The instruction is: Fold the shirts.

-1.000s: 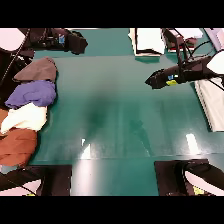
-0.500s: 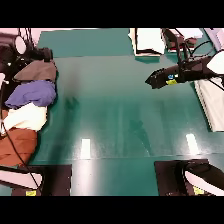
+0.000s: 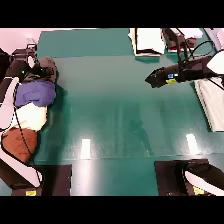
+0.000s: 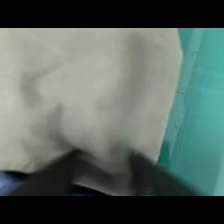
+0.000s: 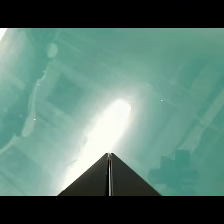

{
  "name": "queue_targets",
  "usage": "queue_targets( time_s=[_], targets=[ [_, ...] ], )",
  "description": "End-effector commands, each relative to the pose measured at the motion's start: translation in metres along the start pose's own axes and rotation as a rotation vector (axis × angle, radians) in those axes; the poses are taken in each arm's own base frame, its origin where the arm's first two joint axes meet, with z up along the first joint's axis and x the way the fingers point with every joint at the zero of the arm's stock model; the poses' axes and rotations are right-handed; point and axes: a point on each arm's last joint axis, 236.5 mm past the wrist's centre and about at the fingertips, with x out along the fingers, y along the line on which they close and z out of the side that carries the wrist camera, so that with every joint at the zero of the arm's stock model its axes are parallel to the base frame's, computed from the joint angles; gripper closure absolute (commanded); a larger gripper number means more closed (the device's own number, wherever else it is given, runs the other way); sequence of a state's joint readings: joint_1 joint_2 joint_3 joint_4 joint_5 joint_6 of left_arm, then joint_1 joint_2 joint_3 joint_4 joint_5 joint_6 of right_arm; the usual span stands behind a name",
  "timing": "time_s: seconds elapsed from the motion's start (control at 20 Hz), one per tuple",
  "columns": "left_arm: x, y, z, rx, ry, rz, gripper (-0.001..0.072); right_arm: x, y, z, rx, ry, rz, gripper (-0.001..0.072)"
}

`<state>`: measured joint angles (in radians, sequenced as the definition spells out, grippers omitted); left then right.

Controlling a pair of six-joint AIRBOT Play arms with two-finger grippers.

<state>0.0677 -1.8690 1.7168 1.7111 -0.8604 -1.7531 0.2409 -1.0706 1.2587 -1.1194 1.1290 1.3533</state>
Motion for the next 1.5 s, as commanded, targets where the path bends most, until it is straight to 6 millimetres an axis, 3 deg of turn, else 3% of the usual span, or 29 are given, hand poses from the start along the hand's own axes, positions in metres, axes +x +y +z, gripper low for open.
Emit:
queue_targets(
  time_s=[0.0, 0.1, 0.15, 0.2, 0.3, 0.4, 0.5, 0.55, 0.65, 0.7, 0.8, 0.9, 1.05, 1.2, 1.25, 1.3, 1.4, 1.45],
  targets=[
    [0.0, 0.003, 0.002, -0.008, 0.016, 0.006, 0.0676, -0.001, 0.001, 0.003, -0.002, -0.008, 0.0, 0.0693],
    [-0.025, 0.006, 0.019, -0.018, 0.017, 0.014, 0.0681, -0.009, 0.003, 0.016, -0.016, -0.045, -0.003, 0.0694],
    [-0.047, 0.007, 0.037, -0.02, -0.019, 0.012, 0.0681, -0.018, 0.006, 0.028, -0.031, -0.08, -0.009, 0.0693],
    [-0.08, 0.006, 0.063, -0.023, -0.094, 0.003, 0.0681, -0.029, 0.008, 0.041, -0.048, -0.117, -0.017, 0.0694],
    [-0.17, -0.003, 0.112, 0.011, -0.279, -0.03, 0.0681, -0.055, 0.012, 0.07, -0.094, -0.201, -0.047, 0.0694],
    [-0.275, -0.019, 0.138, 0.076, -0.473, -0.067, 0.0681, -0.086, 0.016, 0.098, -0.143, -0.29, -0.089, 0.0694],
    [-0.367, -0.038, 0.136, 0.126, -0.61, -0.117, 0.0682, -0.117, 0.02, 0.12, -0.187, -0.37, -0.13, 0.0694],
    [-0.404, -0.049, 0.129, 0.149, -0.657, -0.148, 0.0682, -0.132, 0.021, 0.13, -0.207, -0.406, -0.154, 0.0694],
    [-0.461, -0.077, 0.105, 0.229, -0.712, -0.221, 0.0682, -0.16, 0.024, 0.145, -0.24, -0.47, -0.197, 0.0694],
    [-0.476, -0.093, 0.092, 0.265, -0.71, -0.261, 0.0681, -0.171, 0.026, 0.15, -0.251, -0.497, -0.21, 0.0694],
    [-0.486, -0.135, 0.06, 0.348, -0.653, -0.351, 0.0682, -0.19, 0.028, 0.158, -0.27, -0.537, -0.238, 0.0694],
    [-0.48, -0.191, 0.021, 0.461, -0.579, -0.451, 0.0682, -0.202, 0.029, 0.162, -0.282, -0.558, -0.256, 0.0694],
    [-0.452, -0.282, -0.06, 0.652, -0.423, -0.604, 0.0681, -0.207, 0.032, 0.164, -0.286, -0.571, -0.257, 0.0694],
    [-0.427, -0.352, -0.138, 0.82, -0.298, -0.743, 0.0665, -0.205, 0.031, 0.16, -0.284, -0.55, -0.255, 0.0694],
    [-0.423, -0.368, -0.151, 0.827, -0.28, -0.791, 0.0375, -0.204, 0.031, 0.159, -0.283, -0.543, -0.254, 0.0693],
    [-0.422, -0.377, -0.152, 0.815, -0.281, -0.815, 0.0137, -0.203, 0.031, 0.157, -0.283, -0.536, -0.254, 0.0693],
    [-0.412, -0.372, -0.127, 0.785, -0.34, -0.767, 0.0138, -0.2, 0.025, 0.15, -0.271, -0.5, -0.259, 0.0693],
    [-0.403, -0.359, -0.109, 0.75, -0.35, -0.732, 0.0138, -0.198, 0.017, 0.142, -0.248, -0.465, -0.269, 0.0693]
  ],
)
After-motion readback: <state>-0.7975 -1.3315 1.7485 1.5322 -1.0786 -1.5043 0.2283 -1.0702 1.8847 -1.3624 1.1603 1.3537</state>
